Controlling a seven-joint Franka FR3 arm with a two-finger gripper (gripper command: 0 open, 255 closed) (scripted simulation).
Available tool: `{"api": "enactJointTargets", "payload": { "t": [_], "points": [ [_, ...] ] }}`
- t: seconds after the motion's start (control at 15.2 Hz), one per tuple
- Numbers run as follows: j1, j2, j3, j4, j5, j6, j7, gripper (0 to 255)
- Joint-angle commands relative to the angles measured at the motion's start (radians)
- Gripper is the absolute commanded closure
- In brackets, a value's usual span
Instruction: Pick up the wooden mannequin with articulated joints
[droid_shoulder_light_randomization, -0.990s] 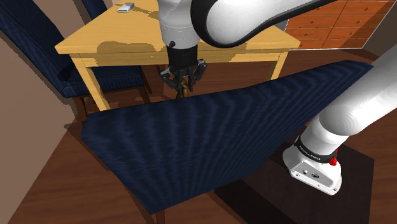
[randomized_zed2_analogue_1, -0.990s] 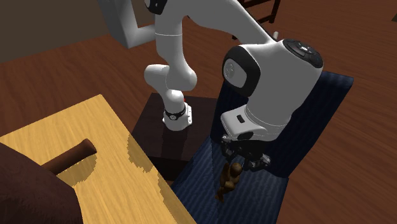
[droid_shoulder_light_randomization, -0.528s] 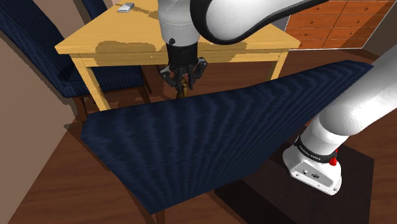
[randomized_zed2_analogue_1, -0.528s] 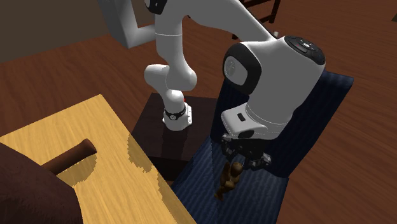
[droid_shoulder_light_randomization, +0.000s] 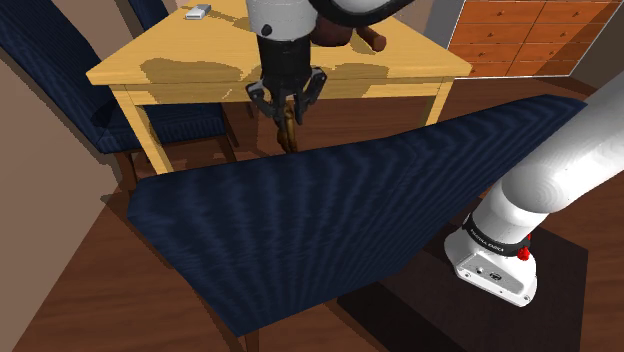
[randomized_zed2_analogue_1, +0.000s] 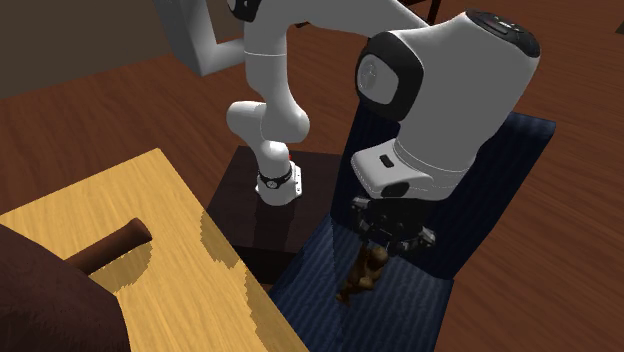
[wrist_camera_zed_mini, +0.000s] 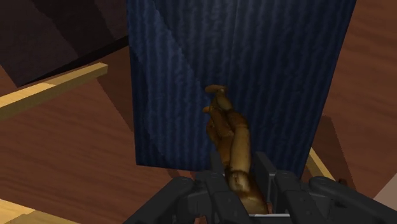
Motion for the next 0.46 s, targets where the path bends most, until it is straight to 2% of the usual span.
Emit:
{"api": "enactJointTargets", "payload": {
  "t": [0.0,0.4],
  "points": [
    [-0.001,-0.003,-0.004,0.027,0.001,-0.029,-0.006,255],
    [-0.004,-0.001,-0.008,0.084,0.0,-0.083,-0.014,255]
  ]
}}
